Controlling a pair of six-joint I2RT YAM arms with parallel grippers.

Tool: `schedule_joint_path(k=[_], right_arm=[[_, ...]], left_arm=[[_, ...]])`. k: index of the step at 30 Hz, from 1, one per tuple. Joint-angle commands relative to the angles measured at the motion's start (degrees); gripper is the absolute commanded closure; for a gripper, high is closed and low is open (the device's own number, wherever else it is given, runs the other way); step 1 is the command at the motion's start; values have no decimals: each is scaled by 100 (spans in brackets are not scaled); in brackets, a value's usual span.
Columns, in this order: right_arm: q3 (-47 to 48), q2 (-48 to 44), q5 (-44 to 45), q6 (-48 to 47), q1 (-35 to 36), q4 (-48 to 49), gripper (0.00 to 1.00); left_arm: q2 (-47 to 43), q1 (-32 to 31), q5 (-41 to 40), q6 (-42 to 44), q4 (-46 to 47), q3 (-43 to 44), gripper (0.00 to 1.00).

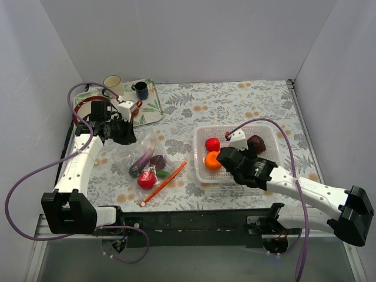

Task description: Open the zip-top bag and remove the fake food

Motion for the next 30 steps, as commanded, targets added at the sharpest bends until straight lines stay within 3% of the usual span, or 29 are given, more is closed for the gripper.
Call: schedule_joint_path(k=[1, 5, 10, 14, 19, 23, 30], right_arm=[[283, 102, -105, -191, -23, 135, 13], [433, -109, -316, -349, 12, 91, 1], [539, -741, -729, -981, 459, 643, 2], [521, -822, -1151, -1885, 1318, 1660, 1], [653, -111, -2002, -2555, 1848, 2445, 6], [662, 548, -2767, -2863, 1884, 3236, 12], [829, 2129, -3365, -3083, 1884, 4247, 19]], left_arm=[[-221, -19, -24, -90, -379, -553, 100], [-327, -19, -595, -46, 120, -1116, 100], [-239, -19, -1377, 94, 789, -1741, 100], [-38, -19, -1773, 130, 1299, -2014, 100], [235, -19, -1862, 7, 1520, -2023, 100], [279, -37, -1809, -46, 1608, -2093, 100], [297, -63, -1853, -90, 1748, -2321, 100]])
